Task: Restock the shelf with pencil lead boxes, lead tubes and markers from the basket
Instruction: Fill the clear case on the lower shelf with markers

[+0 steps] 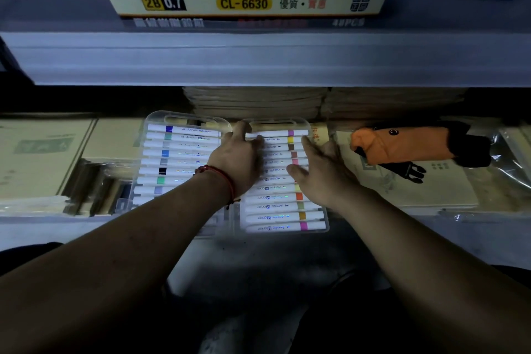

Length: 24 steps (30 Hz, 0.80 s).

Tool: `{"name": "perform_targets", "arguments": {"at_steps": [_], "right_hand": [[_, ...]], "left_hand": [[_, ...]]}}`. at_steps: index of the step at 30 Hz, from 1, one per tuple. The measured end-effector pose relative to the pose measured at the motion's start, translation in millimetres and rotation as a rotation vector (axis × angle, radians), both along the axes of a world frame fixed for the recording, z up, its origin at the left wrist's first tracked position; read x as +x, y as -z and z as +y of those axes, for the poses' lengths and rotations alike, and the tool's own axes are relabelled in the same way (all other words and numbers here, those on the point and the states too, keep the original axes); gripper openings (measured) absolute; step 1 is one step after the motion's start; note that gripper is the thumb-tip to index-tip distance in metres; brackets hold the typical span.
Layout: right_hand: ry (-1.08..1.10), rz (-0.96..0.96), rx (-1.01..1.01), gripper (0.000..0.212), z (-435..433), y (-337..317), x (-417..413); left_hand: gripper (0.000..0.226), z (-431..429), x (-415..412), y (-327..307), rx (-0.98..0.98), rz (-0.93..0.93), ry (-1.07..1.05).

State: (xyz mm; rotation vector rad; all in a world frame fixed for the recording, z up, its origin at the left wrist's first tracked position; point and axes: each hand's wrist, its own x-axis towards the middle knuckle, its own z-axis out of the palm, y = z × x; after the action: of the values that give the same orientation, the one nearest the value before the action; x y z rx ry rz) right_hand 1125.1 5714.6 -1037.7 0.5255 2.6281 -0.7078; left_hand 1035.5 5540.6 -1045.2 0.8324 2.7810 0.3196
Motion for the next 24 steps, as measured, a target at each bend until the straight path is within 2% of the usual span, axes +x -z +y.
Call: {"name": "perform_targets", "arguments": {"at_steps": [5,11,16,21,24], "right_hand": [[-0.011,0.012,0.002,0.076,-1,0,1],[-0.009,0.014,0.0,0.076,-1,-2,1],[-0.003,0.022,-0.009,0.076,0,0,1],[0.008,0.015,-0.022,0.076,0,2,0],[-0.002,0.014,-0.01,0.076,0,1,1]], "left_hand": [[0.048,1,-2,1,-0.009,-0.047,-0.054],[0.033,4,-6,-5,0.218,-0.064,-0.262],[0.03,3,-9,-3,0.309,-0.055,-0.37],[0.036,4,-7,-5,0.171,-0.02,-0.23],[0.025,7,-7,-5,0.278,-0.065,-0.247]]}}
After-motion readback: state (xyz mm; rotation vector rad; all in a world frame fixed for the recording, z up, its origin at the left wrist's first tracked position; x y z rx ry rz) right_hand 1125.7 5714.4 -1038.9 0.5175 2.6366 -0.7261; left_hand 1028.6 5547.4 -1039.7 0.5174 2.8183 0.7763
